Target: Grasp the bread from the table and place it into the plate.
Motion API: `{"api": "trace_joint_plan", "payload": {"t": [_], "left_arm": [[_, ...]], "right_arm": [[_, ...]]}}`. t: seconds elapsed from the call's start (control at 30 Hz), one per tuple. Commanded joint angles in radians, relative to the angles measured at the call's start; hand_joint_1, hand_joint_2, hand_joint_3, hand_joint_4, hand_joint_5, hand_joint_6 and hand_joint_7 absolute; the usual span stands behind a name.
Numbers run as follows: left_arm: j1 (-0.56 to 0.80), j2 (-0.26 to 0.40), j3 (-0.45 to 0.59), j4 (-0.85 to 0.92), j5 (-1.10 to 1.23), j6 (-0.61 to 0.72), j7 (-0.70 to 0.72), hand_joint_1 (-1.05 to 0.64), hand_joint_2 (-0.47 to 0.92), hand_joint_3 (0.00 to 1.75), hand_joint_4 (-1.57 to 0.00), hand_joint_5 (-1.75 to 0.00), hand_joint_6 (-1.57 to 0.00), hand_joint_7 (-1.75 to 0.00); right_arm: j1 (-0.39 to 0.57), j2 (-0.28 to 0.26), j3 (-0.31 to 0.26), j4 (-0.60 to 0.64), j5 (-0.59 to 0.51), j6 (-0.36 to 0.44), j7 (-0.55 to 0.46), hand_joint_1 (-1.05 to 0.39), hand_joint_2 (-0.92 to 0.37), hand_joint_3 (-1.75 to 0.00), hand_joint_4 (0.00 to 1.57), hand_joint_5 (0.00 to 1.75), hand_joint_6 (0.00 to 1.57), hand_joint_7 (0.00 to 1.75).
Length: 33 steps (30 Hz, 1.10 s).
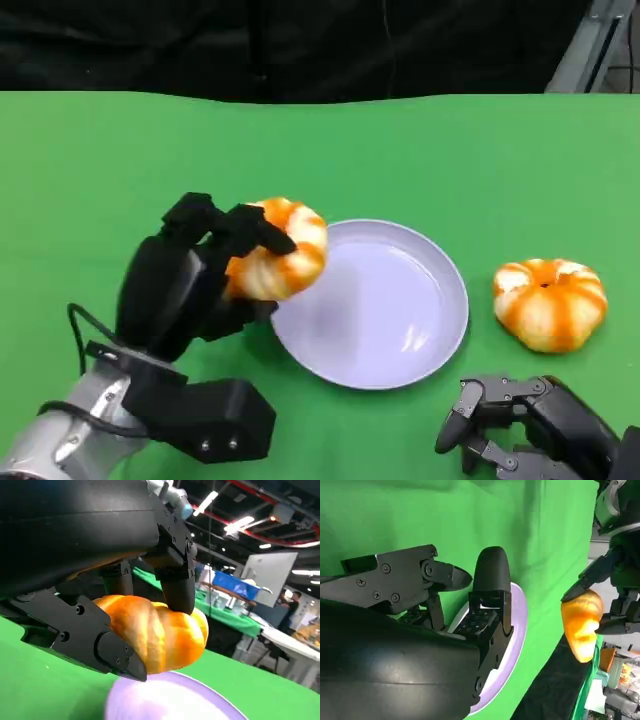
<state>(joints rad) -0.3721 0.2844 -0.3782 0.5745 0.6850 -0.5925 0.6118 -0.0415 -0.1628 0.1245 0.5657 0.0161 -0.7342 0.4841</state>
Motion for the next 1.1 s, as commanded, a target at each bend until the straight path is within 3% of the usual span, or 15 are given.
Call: {"api": "trace_joint_plan", "payload": {"t": [0.03, 0.37, 0.73, 0.9, 1.1], "left_arm": [[-0.017, -0.010, 0.002, 0.011, -0.008, -0.021, -0.031, -0.05, 0.86, 0.00, -0.51, -1.67, -0.55, -1.37], [-0.113, -0.076, -0.030, 0.159, -0.005, -0.070, -0.066, -0.06, 0.87, 0.00, -0.48, -1.71, -0.52, -1.41], [-0.230, -0.165, -0.068, 0.341, -0.008, -0.084, -0.084, -0.07, 0.88, 0.00, -0.50, -1.63, -0.62, -1.22], [-0.247, -0.173, -0.069, 0.373, -0.008, -0.097, -0.081, -0.06, 0.88, 0.00, -0.50, -1.63, -0.63, -1.21], [-0.285, -0.217, -0.071, 0.412, -0.026, -0.043, -0.156, -0.06, 0.85, 0.00, -0.53, -1.55, -0.68, -1.11]], "right_arm": [[-0.001, -0.006, -0.002, -0.014, -0.001, 0.016, -0.009, -0.01, -0.92, -0.47, 0.72, 1.51, 0.82, 1.05], [-0.001, -0.002, 0.004, -0.020, -0.027, -0.003, -0.037, 0.00, -0.92, -0.46, 0.72, 1.51, 0.83, 1.06], [0.003, 0.003, 0.012, -0.026, -0.031, -0.007, -0.044, -0.01, -0.92, -0.45, 0.73, 1.52, 0.83, 1.08], [0.004, 0.004, 0.013, -0.030, -0.032, -0.004, -0.045, -0.01, -0.92, -0.45, 0.73, 1.52, 0.83, 1.09], [0.005, 0.003, 0.020, -0.033, -0.022, 0.006, -0.031, -0.02, -0.92, -0.45, 0.72, 1.53, 0.82, 1.09]]}}
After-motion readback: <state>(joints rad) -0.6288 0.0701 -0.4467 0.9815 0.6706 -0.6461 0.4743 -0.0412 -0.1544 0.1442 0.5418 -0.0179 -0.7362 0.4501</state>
